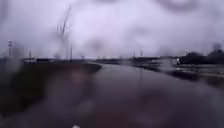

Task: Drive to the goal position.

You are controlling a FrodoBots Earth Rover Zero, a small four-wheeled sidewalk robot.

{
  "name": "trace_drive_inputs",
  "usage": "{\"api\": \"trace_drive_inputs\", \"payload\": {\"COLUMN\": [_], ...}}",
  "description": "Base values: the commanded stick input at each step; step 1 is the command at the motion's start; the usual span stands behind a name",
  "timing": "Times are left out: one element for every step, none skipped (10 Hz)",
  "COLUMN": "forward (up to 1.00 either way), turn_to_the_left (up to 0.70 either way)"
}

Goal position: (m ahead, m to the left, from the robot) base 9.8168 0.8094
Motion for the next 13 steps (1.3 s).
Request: {"api": "trace_drive_inputs", "payload": {"forward": [0.70,0.70,0.70,0.70,0.70,0.70,0.70,0.70,0.70,0.70,0.70,0.70,0.70], "turn_to_the_left": [0.00,0.00,0.00,0.00,0.00,0.00,0.00,0.00,0.00,0.00,0.00,-0.01,-0.07]}}
